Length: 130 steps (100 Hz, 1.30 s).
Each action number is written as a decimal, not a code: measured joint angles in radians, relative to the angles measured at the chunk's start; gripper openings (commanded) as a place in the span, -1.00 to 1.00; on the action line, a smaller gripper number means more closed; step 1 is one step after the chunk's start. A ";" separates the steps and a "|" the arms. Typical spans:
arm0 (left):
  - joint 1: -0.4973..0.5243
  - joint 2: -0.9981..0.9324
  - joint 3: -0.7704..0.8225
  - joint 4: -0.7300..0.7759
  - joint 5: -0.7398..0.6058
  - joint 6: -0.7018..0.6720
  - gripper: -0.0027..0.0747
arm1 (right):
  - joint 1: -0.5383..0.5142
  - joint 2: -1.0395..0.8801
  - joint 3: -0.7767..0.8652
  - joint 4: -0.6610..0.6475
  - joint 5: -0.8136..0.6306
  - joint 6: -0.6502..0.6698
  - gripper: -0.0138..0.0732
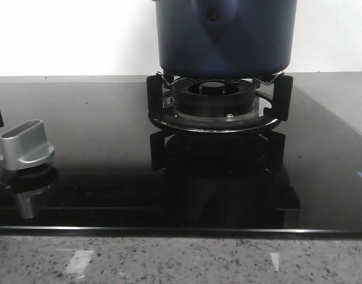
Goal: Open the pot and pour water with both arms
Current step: 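Tilt the bowl with the right gripper, pouring water into the pot, then carry the bowl back to the counter and open the right gripper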
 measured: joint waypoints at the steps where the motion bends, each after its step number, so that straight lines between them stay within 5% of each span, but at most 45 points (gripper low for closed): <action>1: 0.000 0.000 0.000 0.000 0.000 0.000 -0.06 | 0.002 0.000 0.000 -0.002 -0.002 0.002 -0.79; 64: 0.000 0.000 0.000 0.000 0.000 0.000 -0.06 | 0.007 0.000 0.000 -0.051 -0.010 0.041 -0.79; 98: 0.000 0.000 0.000 0.000 0.000 0.000 -0.06 | -0.097 0.000 0.000 0.477 0.196 0.060 -0.79; 130: 0.000 0.000 0.000 0.000 0.000 0.002 -0.06 | -0.426 -0.118 0.000 0.962 0.235 0.072 -0.79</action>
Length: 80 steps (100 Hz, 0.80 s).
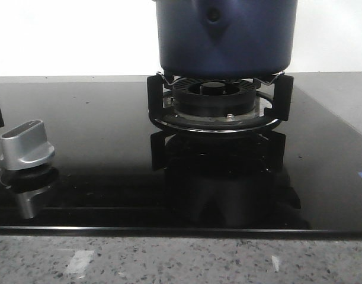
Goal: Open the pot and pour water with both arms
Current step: 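Carry the bowl back to the counter and open the right gripper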
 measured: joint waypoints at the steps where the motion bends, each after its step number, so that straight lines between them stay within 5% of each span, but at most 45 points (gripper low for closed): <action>1: 0.000 0.000 0.000 0.000 0.000 0.000 -0.06 | -0.021 -0.004 0.000 0.007 0.002 -0.004 -0.79; 33: 0.000 0.034 0.000 -0.039 0.009 0.000 -0.06 | -0.407 -0.107 0.228 0.232 0.056 -0.051 -0.79; 58: 0.000 0.070 0.000 -0.056 0.042 0.000 -0.06 | -0.448 -0.173 0.612 0.315 -0.034 -0.055 -0.79; 80: -0.003 0.093 0.000 -0.067 0.068 0.021 -0.06 | -0.448 -0.187 0.737 0.323 -0.077 -0.056 -0.79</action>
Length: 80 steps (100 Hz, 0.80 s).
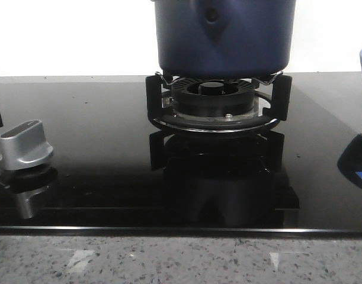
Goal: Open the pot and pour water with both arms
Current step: 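Carry the bowl back to the counter and open the right gripper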
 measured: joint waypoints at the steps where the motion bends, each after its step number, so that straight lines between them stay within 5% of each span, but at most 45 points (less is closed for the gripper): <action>1: -0.002 0.002 0.000 -0.003 0.001 0.003 -0.06 | 0.000 0.000 0.003 0.000 0.000 0.000 -0.79; 21: -0.076 0.029 0.000 -0.054 0.003 0.161 -0.06 | 0.000 -0.002 0.012 0.000 -0.010 -0.002 -0.68; 48: -0.145 0.095 -0.037 -0.123 -0.012 0.337 -0.06 | 0.000 -0.015 0.012 -0.002 -0.030 -0.002 0.16; 80: -0.156 0.293 -0.249 -0.133 0.000 0.348 -0.06 | 0.000 -0.197 0.014 -0.006 -0.161 0.001 0.10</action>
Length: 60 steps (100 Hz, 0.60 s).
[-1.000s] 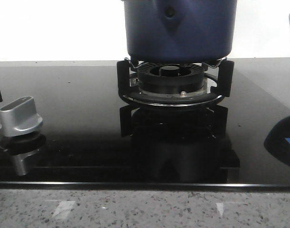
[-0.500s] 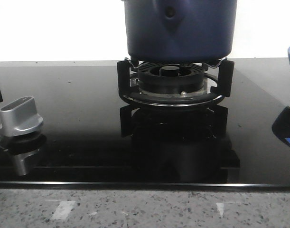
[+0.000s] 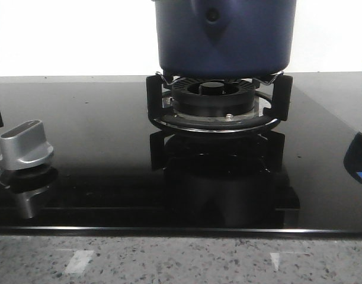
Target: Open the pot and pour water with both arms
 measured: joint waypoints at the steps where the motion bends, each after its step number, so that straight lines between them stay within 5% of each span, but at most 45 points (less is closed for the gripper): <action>1: -0.002 0.009 -0.008 0.000 0.000 0.000 -0.06 | 0.000 -0.012 0.000 0.000 -0.001 0.000 0.08; 7: -0.010 0.042 -0.039 -0.004 0.004 0.000 -0.06 | 0.004 -0.065 0.000 0.000 -0.007 0.000 -0.14; 18: -0.033 0.111 -0.087 -0.004 0.006 0.000 -0.06 | 0.021 -0.173 0.000 0.000 -0.015 0.001 -0.85; 60: -0.080 0.313 -0.221 -0.004 0.010 0.000 -0.06 | 0.207 -0.573 0.000 0.000 0.036 -0.030 -0.84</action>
